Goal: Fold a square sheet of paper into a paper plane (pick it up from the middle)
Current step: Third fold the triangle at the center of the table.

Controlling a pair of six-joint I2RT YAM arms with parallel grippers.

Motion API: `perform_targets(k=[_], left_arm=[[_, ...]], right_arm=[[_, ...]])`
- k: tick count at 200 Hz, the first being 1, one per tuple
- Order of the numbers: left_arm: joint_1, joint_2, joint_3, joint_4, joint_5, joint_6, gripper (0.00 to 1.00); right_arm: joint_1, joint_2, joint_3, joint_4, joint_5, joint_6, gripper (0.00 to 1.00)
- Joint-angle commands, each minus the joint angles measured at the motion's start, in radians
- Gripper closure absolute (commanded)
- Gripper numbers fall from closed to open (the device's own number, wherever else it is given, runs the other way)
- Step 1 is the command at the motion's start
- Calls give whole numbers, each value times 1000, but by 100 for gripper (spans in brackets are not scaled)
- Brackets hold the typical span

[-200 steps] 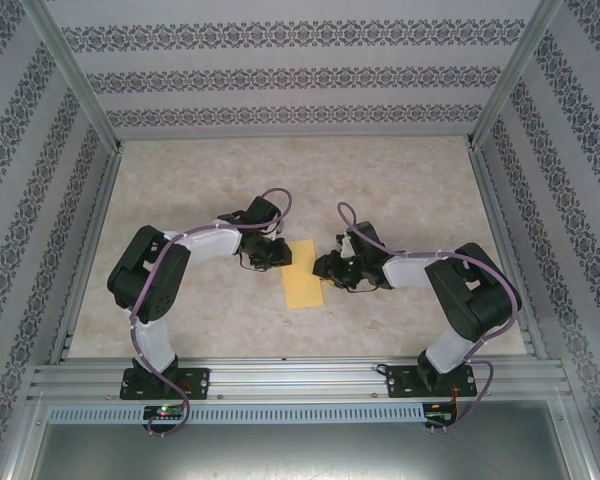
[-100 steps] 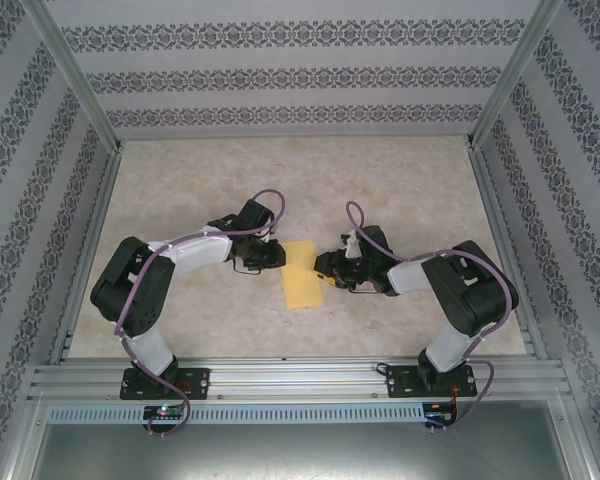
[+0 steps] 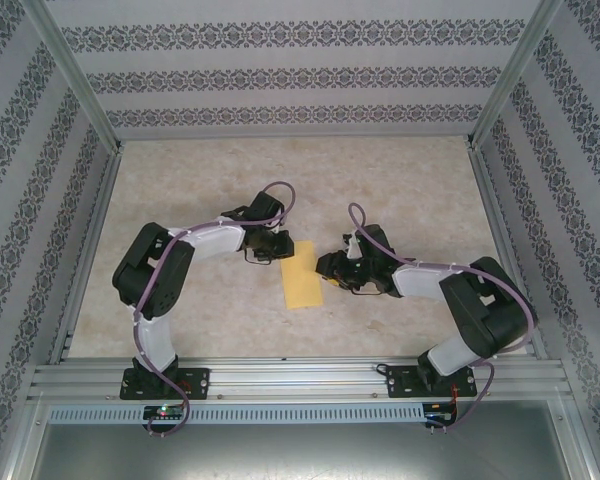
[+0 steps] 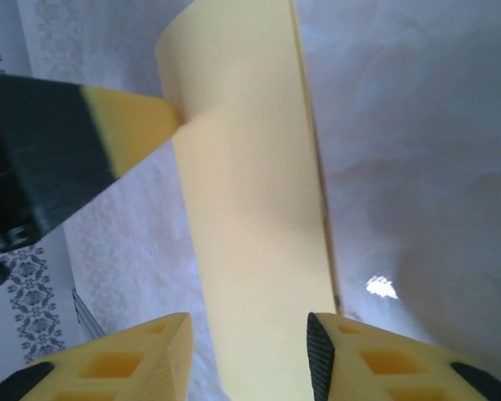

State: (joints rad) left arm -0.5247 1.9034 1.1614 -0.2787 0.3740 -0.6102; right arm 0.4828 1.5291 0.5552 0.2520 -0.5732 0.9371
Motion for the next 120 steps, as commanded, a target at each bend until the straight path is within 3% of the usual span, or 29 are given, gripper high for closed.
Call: perform_targets(k=[1,57,120], left_arm=[[-11,17,3,-14,-40,-17,82],[-8,31,-43,-18,-61,-3,83],[2,48,-52,15,13,-11,83]], right_arm=[[29,-52,22,-127,79,-53,56],[73,-37,65,-216,99,-94,53],[92,61,112,-208,94,-90,54]])
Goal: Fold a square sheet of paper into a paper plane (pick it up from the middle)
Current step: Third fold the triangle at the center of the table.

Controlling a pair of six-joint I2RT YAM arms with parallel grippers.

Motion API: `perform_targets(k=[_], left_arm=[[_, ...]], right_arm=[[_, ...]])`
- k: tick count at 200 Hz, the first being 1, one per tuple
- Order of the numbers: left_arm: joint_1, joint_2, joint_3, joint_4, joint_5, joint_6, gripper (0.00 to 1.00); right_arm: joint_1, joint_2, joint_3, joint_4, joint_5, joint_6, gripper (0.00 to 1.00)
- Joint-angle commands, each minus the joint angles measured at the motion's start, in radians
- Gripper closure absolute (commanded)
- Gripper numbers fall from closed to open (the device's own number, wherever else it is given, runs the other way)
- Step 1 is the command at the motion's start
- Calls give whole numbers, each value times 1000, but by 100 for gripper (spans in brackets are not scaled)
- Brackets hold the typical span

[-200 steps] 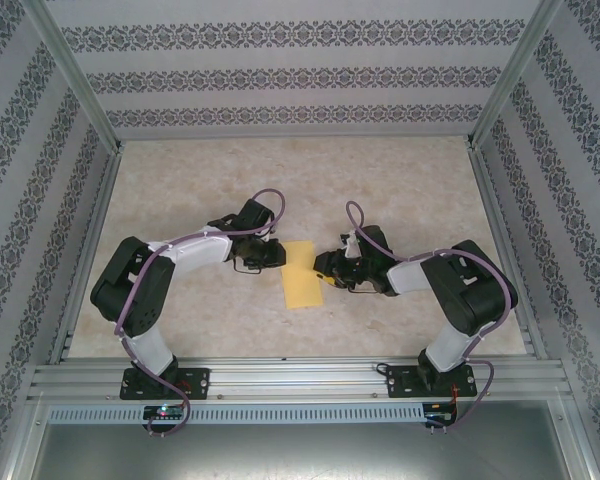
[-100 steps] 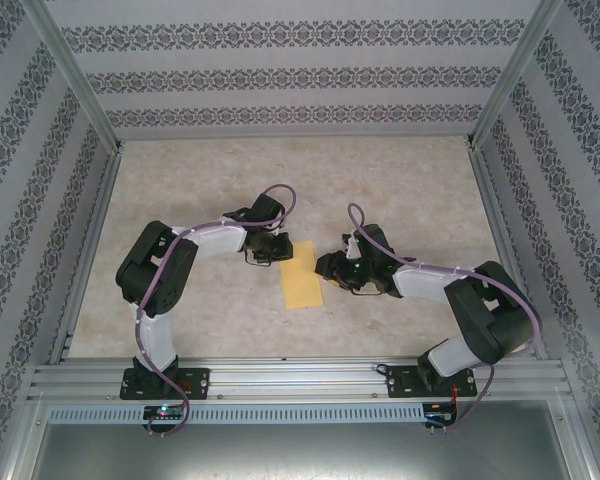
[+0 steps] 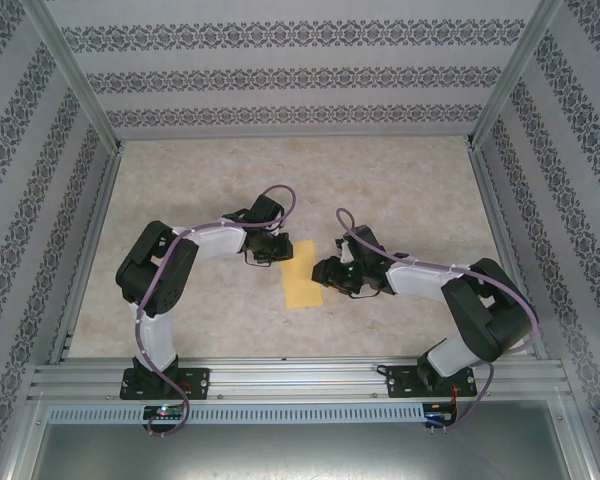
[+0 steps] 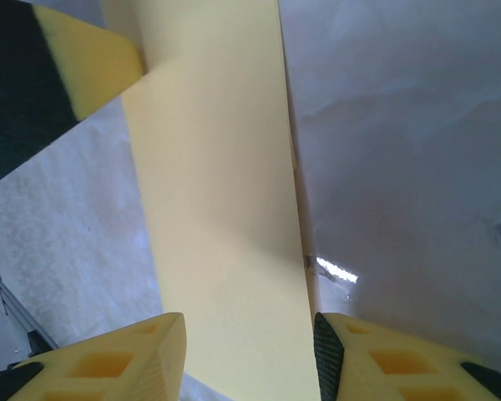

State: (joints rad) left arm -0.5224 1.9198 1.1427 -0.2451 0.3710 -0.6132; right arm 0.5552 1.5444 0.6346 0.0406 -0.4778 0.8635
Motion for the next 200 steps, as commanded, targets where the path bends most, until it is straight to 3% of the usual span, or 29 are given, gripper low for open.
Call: perform_targets(k=[1,76,110,140,168,200], left_arm=[[0,31,-34,-20,17,-7,83],[6,35,-44,-21,36,-16,83],[6,28,-50,-19,30,-14,83],[7,24,-51,-22,28,-12,83],[7,24,-54,-19,32,-14,83],[7,25,-51,-23,30,-14,83]], right_arm=[[20,47,32,6,-3,-16,54],[38,88,45,98,-40,26,56],[28,66,71,17,19,-10,56],[29,-6,94,-137,175,-70,52],[32,48,110,-136,114,-85,52],[13,9,54,34,-11,-15,49]])
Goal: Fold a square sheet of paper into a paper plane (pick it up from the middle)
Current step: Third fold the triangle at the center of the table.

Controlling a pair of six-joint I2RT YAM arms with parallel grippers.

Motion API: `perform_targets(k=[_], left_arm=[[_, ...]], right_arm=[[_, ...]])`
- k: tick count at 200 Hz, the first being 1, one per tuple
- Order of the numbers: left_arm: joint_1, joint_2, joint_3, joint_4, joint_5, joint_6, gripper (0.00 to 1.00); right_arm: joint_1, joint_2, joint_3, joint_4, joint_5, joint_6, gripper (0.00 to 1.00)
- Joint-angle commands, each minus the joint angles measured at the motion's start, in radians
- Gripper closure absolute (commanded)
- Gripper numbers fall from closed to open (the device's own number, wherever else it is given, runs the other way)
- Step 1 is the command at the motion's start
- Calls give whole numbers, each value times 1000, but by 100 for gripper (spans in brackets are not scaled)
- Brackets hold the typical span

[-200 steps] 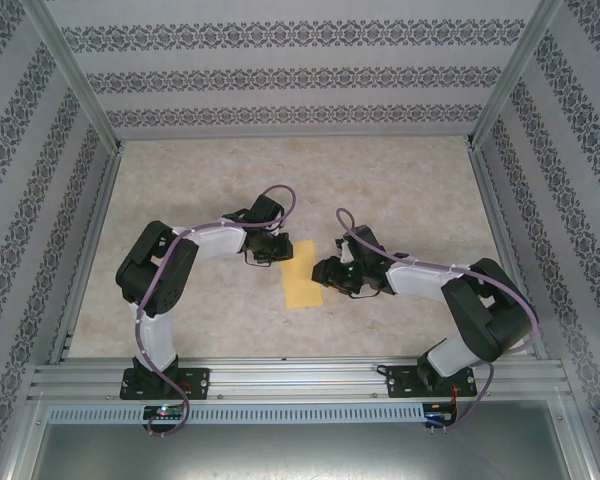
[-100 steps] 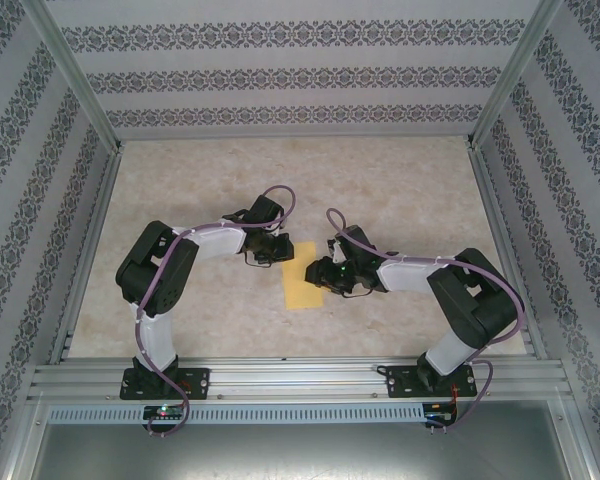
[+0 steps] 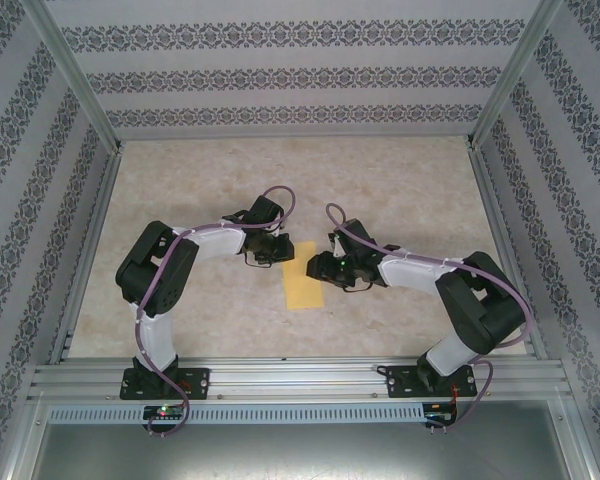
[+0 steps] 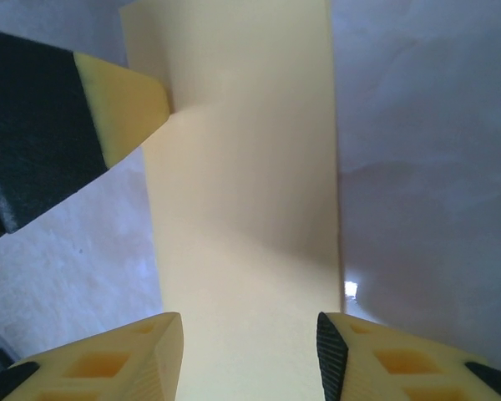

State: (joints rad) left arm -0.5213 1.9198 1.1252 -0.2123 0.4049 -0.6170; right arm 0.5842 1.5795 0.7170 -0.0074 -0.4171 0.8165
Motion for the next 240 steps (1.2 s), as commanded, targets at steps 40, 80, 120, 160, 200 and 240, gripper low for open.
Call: perform_targets(k=[40,80,120,160,200,240], left_arm=[[6,16,-35,-62,-4,-7,83],[5,22,-40,-56,3,-10,83],[5,28,-41,-62,1,-11,83],[6,34,-46,-58,5,-15,83],[5,44,-50,-57,13,-21,82],[6,41,-54,-53,15,-23,82]], right_arm=[[-52,-78,17,-127,-19,-41,39],[-34,-24,30,-119,-27,-23,43],[-3,43,13,-62,-22,20,45],[30,81,4,11,-63,41,48],[48,104,30,51,-75,69,50],[65,118,52,50,-59,77,59]])
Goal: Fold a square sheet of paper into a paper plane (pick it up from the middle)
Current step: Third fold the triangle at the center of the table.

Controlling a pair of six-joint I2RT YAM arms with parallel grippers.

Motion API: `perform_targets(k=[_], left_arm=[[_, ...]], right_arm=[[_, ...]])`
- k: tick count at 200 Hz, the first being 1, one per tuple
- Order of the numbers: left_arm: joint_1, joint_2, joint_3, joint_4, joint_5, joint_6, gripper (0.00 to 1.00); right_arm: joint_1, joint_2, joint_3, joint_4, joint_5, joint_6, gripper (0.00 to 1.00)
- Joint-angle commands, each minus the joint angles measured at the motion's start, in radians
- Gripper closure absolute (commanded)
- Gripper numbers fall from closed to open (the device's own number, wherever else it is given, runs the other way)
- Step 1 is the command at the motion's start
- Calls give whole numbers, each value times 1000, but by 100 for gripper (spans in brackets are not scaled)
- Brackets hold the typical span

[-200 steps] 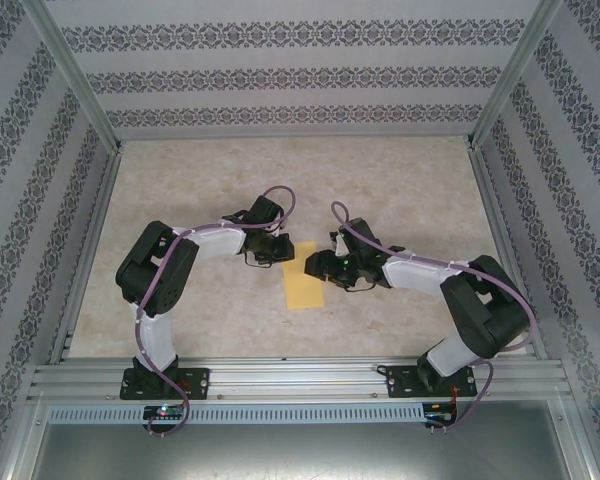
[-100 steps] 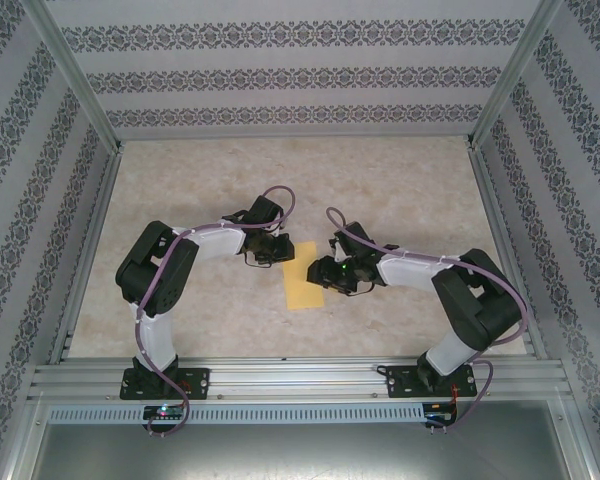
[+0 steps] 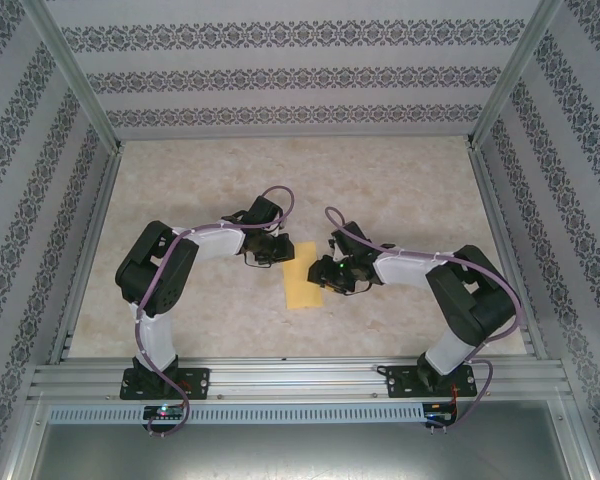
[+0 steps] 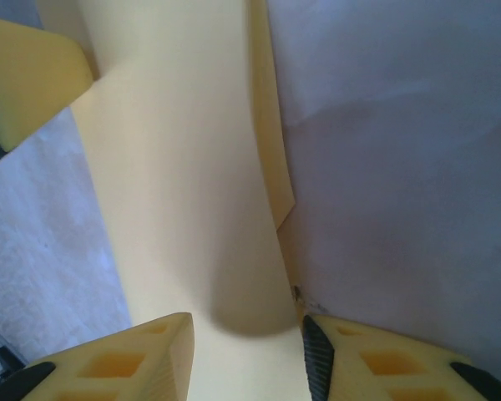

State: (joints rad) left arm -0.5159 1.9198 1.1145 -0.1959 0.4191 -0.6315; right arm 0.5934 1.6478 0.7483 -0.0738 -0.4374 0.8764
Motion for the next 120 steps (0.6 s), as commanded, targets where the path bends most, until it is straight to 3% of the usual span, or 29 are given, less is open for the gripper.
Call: perform_targets(k=[1,52,120], left_arm=[[1,41,-43,-70,0,-8,82],[0,39,-48,-72,-3,-6,82],[0,45,-45,-70,-1,-3,82]], right_arm=[[56,49,21,116,-38,18,58],[48,23,-7,225,-52,32,53],[-36,65,17,340,-100,49,46]])
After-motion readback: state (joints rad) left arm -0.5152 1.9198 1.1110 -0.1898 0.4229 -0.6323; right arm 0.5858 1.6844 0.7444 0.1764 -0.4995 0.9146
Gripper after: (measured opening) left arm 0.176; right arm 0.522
